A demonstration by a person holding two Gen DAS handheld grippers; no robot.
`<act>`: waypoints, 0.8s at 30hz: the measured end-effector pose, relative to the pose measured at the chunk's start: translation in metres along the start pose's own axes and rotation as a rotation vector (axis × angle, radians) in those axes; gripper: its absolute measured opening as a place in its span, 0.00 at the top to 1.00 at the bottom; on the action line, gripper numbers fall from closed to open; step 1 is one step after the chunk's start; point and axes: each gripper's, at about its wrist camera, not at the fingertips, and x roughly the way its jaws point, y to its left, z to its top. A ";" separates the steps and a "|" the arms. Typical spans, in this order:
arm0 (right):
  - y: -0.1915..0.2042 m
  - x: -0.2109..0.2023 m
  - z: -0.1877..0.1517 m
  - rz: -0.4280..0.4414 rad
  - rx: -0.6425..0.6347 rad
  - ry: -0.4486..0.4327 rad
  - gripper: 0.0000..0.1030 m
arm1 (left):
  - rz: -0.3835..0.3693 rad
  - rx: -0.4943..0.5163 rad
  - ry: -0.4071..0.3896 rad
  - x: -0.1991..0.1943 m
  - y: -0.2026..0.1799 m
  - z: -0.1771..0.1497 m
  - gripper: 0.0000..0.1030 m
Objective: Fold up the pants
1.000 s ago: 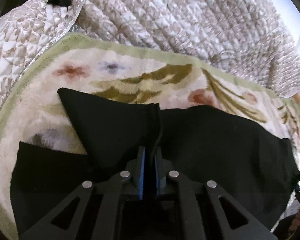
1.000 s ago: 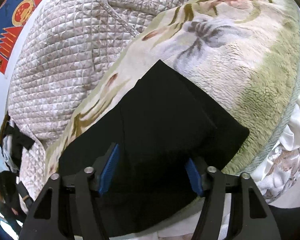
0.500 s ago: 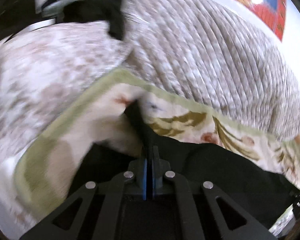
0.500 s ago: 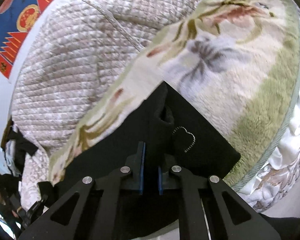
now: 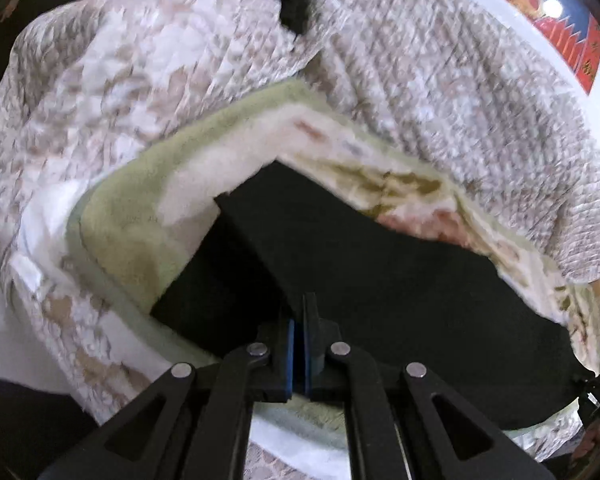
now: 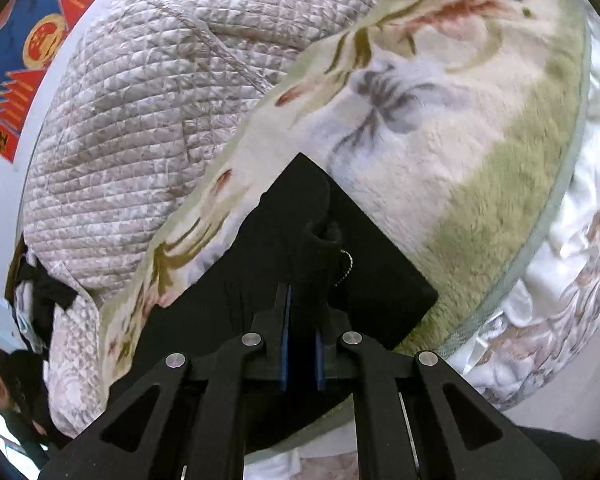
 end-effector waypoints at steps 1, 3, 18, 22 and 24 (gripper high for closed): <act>-0.004 0.007 0.000 -0.024 0.012 0.024 0.92 | 0.002 -0.013 0.017 0.004 0.003 -0.002 0.96; -0.010 0.014 -0.002 -0.043 0.023 0.042 0.92 | -0.001 -0.014 0.017 0.002 0.006 -0.004 0.95; -0.007 0.005 -0.008 -0.070 -0.006 0.009 0.91 | 0.019 -0.020 0.013 -0.012 0.013 -0.004 0.94; -0.004 -0.005 -0.012 -0.125 -0.007 -0.008 0.85 | 0.081 -0.050 0.009 -0.024 0.021 -0.001 0.93; 0.001 -0.015 -0.013 -0.156 -0.020 -0.034 0.81 | 0.129 -0.048 -0.036 -0.035 0.025 0.003 0.93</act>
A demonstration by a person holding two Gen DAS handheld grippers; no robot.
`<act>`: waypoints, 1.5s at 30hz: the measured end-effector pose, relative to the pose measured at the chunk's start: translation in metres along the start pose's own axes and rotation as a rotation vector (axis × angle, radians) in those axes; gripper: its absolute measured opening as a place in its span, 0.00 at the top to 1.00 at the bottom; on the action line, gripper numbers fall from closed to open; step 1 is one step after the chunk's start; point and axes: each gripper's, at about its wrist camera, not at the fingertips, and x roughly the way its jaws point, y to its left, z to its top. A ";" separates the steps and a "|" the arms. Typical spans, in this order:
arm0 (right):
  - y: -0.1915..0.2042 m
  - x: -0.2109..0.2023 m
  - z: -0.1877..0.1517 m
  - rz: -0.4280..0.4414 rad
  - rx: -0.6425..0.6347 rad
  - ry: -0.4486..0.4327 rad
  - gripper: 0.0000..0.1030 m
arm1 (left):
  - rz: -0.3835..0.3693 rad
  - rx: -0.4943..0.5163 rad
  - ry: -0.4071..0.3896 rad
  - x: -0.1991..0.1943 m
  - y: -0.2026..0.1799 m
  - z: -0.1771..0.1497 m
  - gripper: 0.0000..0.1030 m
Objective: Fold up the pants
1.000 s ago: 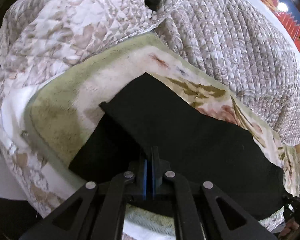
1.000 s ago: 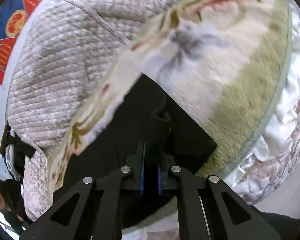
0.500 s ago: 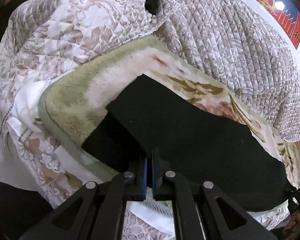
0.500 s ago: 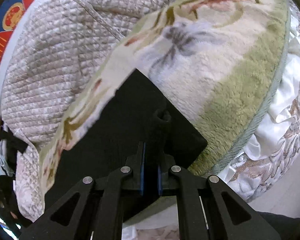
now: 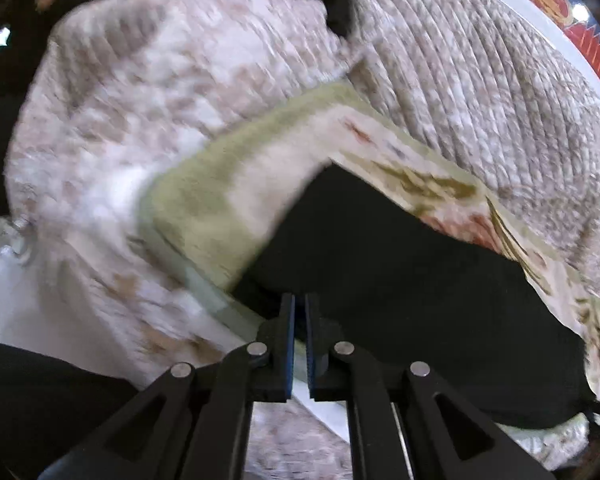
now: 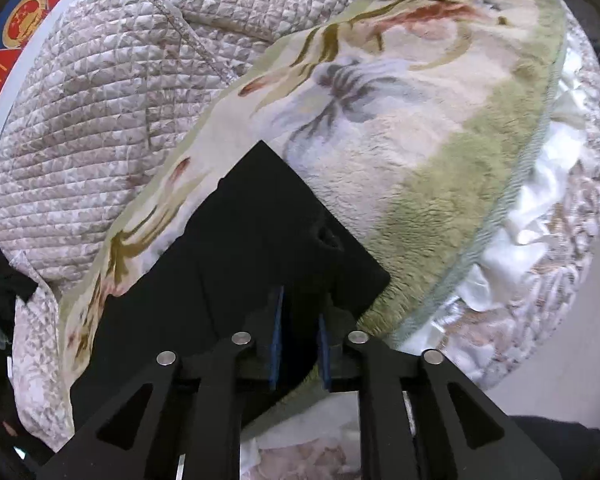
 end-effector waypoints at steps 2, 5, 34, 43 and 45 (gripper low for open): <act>0.004 -0.017 0.002 -0.065 -0.030 -0.076 0.81 | 0.020 -0.005 -0.036 -0.008 0.003 0.007 0.93; 0.011 -0.037 0.006 -0.102 -0.079 -0.194 0.75 | -0.013 0.021 -0.046 -0.009 -0.005 0.016 0.93; 0.089 0.092 0.037 -0.077 -0.419 0.044 0.73 | -0.080 0.338 0.121 0.101 -0.107 0.055 0.78; 0.117 0.081 0.025 -0.016 -0.480 -0.031 0.69 | -0.096 0.305 0.095 0.098 -0.112 0.053 0.73; 0.125 0.085 0.022 -0.007 -0.492 -0.025 0.69 | -0.091 0.315 0.091 0.098 -0.116 0.051 0.73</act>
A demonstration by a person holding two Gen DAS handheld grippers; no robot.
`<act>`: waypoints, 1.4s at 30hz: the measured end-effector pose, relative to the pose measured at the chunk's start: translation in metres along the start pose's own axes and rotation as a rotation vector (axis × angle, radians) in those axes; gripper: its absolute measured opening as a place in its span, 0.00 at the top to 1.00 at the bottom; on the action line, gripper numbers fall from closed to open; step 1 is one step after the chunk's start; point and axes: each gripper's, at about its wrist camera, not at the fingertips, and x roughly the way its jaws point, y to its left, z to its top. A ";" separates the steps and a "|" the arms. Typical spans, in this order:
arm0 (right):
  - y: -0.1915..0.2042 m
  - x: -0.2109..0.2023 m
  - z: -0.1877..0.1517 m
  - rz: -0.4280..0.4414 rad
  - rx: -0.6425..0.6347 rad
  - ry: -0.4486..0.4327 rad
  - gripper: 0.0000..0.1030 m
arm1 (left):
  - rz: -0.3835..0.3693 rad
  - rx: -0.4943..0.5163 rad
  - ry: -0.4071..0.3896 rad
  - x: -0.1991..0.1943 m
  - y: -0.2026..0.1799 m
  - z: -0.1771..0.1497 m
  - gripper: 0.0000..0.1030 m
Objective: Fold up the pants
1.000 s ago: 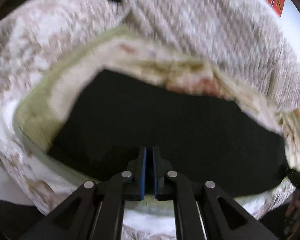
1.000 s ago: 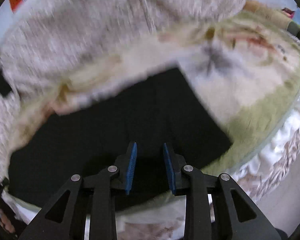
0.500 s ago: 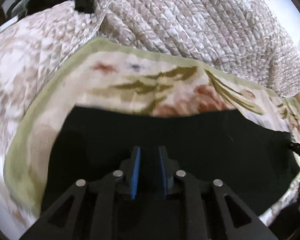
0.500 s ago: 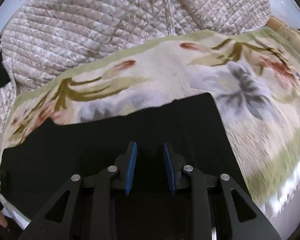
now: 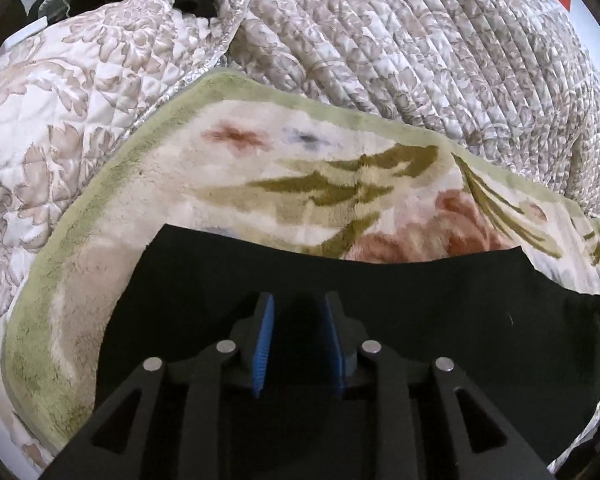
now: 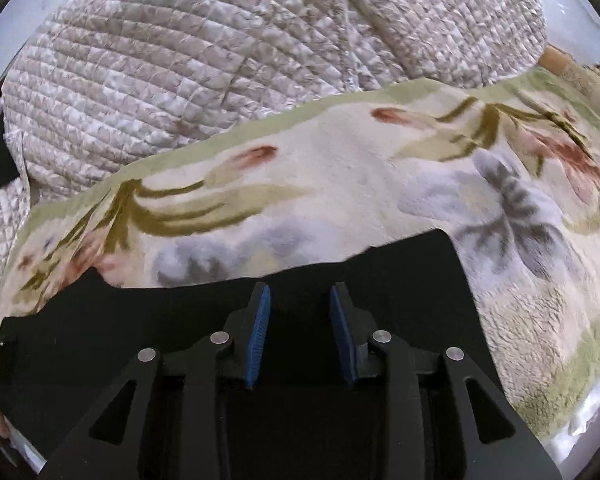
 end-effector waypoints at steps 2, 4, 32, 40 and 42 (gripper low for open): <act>0.014 0.003 -0.003 0.034 -0.027 0.014 0.69 | -0.016 0.009 -0.007 -0.002 -0.007 -0.001 0.73; 0.033 0.004 -0.008 0.062 -0.076 0.025 0.69 | -0.005 0.048 -0.036 -0.007 -0.017 -0.001 0.72; 0.082 -0.025 -0.059 0.180 -0.208 0.019 0.69 | 0.002 0.148 -0.092 -0.042 -0.007 -0.042 0.59; 0.093 -0.022 -0.073 0.195 -0.257 0.042 0.69 | 0.006 0.091 -0.096 -0.040 0.007 -0.039 0.61; 0.091 -0.021 -0.074 0.189 -0.249 0.046 0.69 | 0.018 0.079 -0.091 -0.038 0.012 -0.039 0.61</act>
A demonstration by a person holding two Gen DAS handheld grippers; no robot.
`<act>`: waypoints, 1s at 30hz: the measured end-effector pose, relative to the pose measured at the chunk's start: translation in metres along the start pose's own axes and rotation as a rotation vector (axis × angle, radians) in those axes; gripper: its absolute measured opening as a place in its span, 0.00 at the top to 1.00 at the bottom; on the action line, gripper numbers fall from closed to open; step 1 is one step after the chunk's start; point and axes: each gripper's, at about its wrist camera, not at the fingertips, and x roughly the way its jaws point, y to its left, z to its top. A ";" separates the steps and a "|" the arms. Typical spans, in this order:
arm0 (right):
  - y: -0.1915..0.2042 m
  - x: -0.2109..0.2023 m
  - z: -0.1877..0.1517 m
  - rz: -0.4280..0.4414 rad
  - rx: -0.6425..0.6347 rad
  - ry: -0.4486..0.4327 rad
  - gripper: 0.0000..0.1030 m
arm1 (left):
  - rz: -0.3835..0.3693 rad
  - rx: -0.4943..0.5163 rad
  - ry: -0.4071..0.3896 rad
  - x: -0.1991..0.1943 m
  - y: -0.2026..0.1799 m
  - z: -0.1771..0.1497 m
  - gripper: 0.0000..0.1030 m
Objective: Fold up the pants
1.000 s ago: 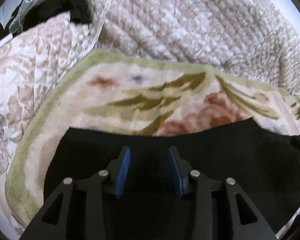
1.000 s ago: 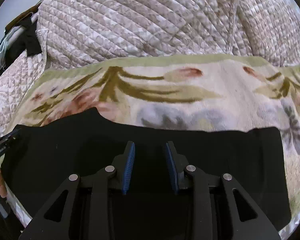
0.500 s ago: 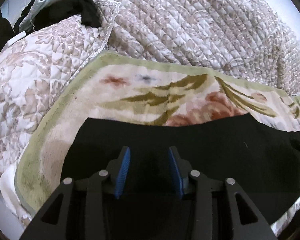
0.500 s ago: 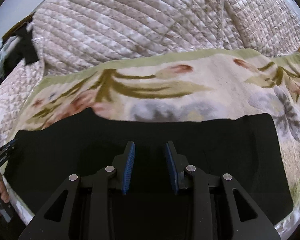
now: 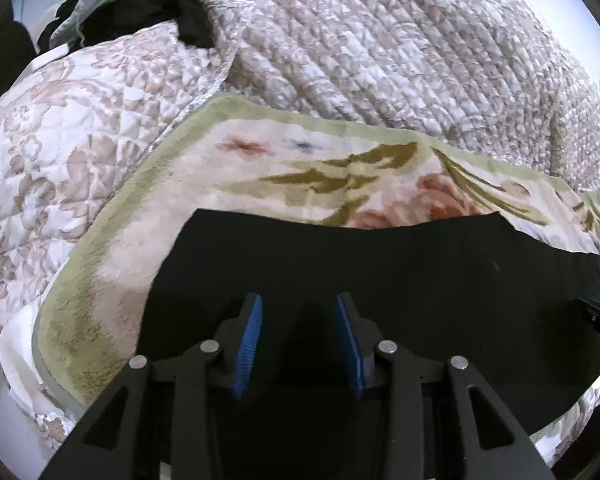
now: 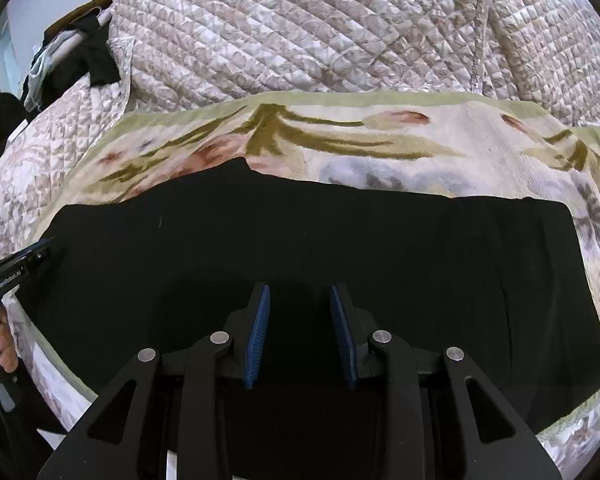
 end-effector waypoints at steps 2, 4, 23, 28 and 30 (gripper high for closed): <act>-0.001 0.001 -0.002 -0.006 0.000 0.003 0.69 | 0.010 -0.013 0.001 0.001 0.008 -0.002 0.61; -0.003 -0.002 -0.004 -0.013 0.000 -0.004 0.69 | 0.025 -0.036 -0.002 0.001 0.018 -0.004 0.61; -0.018 -0.017 -0.010 -0.016 0.036 -0.046 0.69 | 0.085 -0.205 0.022 -0.002 0.075 -0.020 0.49; -0.001 -0.011 -0.013 0.033 -0.005 -0.038 0.69 | 0.098 -0.171 0.016 0.000 0.066 -0.020 0.47; 0.001 -0.010 -0.013 0.050 -0.009 -0.041 0.69 | 0.089 -0.157 0.015 0.002 0.061 -0.019 0.47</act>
